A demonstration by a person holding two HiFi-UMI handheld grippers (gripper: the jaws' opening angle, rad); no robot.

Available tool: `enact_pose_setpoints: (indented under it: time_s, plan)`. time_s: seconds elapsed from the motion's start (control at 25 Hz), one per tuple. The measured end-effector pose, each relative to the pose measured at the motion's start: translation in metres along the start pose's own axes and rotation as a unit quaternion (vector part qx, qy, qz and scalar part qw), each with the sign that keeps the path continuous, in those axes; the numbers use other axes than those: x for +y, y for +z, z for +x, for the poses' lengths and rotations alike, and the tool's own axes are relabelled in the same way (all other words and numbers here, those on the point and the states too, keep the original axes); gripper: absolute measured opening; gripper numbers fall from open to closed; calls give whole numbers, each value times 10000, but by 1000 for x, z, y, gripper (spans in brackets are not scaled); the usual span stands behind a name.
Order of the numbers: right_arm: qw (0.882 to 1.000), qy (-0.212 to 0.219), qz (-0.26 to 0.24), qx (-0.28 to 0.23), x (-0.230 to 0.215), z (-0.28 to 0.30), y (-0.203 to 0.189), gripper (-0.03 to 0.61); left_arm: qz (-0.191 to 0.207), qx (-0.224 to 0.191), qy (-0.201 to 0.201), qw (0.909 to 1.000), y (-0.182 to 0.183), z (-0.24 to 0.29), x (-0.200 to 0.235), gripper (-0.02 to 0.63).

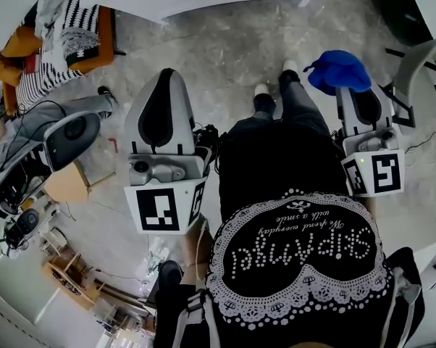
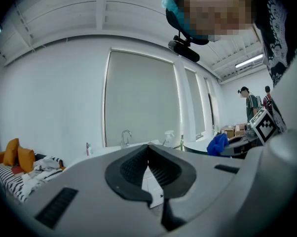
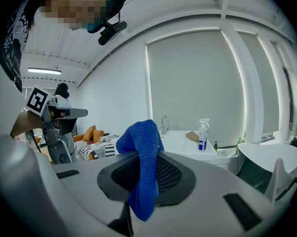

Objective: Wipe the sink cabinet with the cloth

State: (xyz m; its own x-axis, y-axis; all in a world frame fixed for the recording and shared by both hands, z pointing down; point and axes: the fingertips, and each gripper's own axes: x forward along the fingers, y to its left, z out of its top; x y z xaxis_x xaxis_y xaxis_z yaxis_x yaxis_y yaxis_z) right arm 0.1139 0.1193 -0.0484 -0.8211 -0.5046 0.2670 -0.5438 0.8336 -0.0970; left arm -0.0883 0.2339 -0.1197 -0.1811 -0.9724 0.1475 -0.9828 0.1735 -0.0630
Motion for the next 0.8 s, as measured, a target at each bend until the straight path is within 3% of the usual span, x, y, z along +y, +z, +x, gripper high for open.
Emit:
enact_pose_setpoints:
  time_s: [0.48,0.8]
  plan:
    - [9999,34,-103,-90,3,3,10,58,-104,-98,146,9998,4,-6,9,5]
    - [9996,-22,-238,-147,6,5,12,58,-156,-153,-42,9998,3,-1,10,5]
